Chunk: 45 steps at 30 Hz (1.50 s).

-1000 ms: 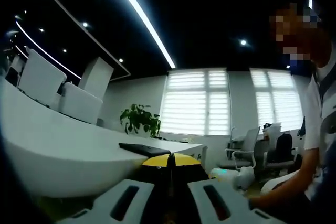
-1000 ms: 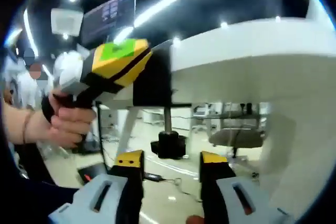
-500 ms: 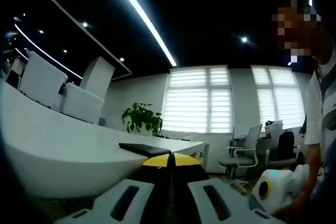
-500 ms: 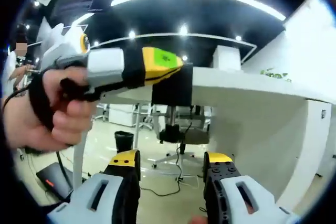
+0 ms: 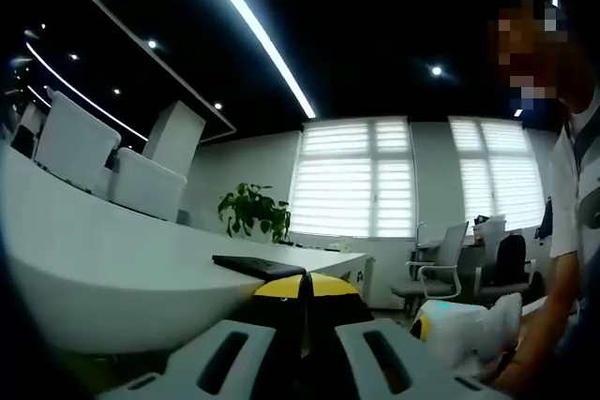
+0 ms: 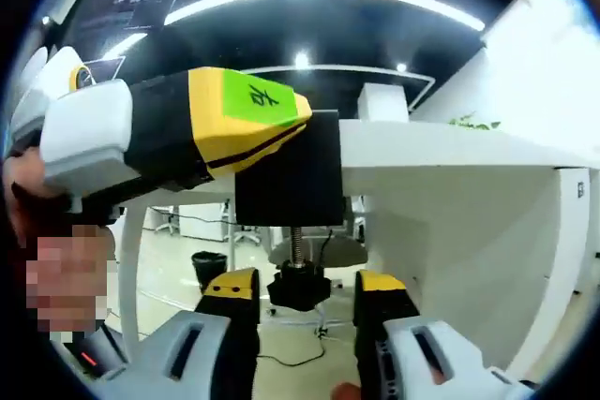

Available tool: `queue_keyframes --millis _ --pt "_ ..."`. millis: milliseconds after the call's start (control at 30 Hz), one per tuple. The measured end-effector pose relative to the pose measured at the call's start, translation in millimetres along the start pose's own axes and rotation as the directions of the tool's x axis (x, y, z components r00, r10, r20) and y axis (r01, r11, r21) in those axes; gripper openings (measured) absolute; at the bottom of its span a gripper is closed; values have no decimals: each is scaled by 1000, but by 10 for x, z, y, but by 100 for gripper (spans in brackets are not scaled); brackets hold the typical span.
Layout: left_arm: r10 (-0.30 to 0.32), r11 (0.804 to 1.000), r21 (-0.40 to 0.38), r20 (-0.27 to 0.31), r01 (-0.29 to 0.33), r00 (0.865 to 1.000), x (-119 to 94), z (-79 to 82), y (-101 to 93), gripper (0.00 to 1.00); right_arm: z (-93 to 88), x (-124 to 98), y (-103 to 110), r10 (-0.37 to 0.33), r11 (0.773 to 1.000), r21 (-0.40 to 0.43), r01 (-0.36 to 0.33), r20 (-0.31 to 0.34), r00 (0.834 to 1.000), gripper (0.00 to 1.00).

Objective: Clamp the fixed fixture on the desktop, loosen the retaining clip, secure it to the edge of the desk, and tighten the retaining clip.

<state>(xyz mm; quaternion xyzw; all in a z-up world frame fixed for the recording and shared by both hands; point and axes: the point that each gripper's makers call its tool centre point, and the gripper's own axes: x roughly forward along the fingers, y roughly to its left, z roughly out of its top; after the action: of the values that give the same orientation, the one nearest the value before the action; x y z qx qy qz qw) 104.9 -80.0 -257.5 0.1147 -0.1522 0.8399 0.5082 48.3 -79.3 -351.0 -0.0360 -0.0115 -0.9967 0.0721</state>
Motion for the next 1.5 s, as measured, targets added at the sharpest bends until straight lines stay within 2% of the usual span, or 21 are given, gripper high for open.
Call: queue_keyframes --millis 200,300,367,500,567,633,700,767,800,833,867,900,933,1067,1167,1200,1267,1300,1333,1400,1500 --pt "-4 1000 -2 2 4 1000 -3 2 -4 2 19 -51 -23 37 999 -5 -37 23 999 25" --pt "-4 1000 2 -3 4 1000 -3 1 -6 2 29 -57 -14 99 995 -12 -99 48 994 25" --pt "-5 1000 7 -5 5 1000 -4 1 -11 2 34 -69 39 172 984 37 -174 44 984 25" --pt "-3 1000 10 -11 3 1000 -6 1 -9 2 1 -45 76 315 949 2 -316 26 949 25" --pt "-4 1000 9 -14 4 1000 -7 -4 -8 2 14 -78 73 389 921 -11 -389 38 920 25" --pt "-6 1000 6 -8 6 1000 -8 -6 -6 2 -3 -4 38 457 890 -2 -457 42 889 25" --pt "-7 1000 6 -2 7 1000 -7 -2 -7 2 -8 3 168 542 839 36 -543 37 839 25" --pt "-6 1000 5 -6 6 1000 -5 6 -4 2 8 -49 165 601 799 6 -602 29 799 25" --pt "-3 1000 6 -7 3 1000 -5 6 -4 2 -6 -23 204 638 770 -2 -638 22 770 25" --pt "-1 1000 7 -6 1 1000 -4 5 -3 2 -11 -11 209 654 757 -7 -654 18 757 25" --pt "0 1000 3 -2 0 1000 -5 6 -2 2 -12 -33 225 691 723 -14 -691 10 723 25" --pt "0 1000 1 0 0 1000 -6 5 0 2 -13 -36 226 710 704 -3 -710 8 704 25" --pt "0 1000 -1 3 0 1000 -7 4 0 2 -27 -18 221 727 687 11 -727 6 687 25" --pt "2 1000 1 3 -2 1000 -6 1 1 2 -28 -37 222 756 654 30 -756 9 654 25" --pt "1 1000 4 7 -1 1000 -5 11 -2 2 -20 -68 269 762 646 49 -762 17 648 25" --pt "2 1000 1 9 -2 1000 -4 15 -2 2 -27 -69 279 759 650 51 -758 20 651 25" --pt "3 1000 -5 14 -3 1000 -4 20 3 2 -32 -70 274 740 670 45 -741 29 671 25" --pt "3 1000 -9 17 -3 1000 -5 18 5 2 -33 -65 260 728 683 41 -729 31 685 26" --pt "4 1000 -12 16 -4 1000 -4 8 5 2 -38 -92 231 694 718 40 -695 22 719 26" --pt "6 1000 -9 18 -6 1000 -5 3 1 2 -106 -106 199 650 759 45 -650 4 760 32" --pt "8 1000 -9 19 -7 1000 -3 7 3 2 -157 -192 207 594 802 68 -594 15 804 43"
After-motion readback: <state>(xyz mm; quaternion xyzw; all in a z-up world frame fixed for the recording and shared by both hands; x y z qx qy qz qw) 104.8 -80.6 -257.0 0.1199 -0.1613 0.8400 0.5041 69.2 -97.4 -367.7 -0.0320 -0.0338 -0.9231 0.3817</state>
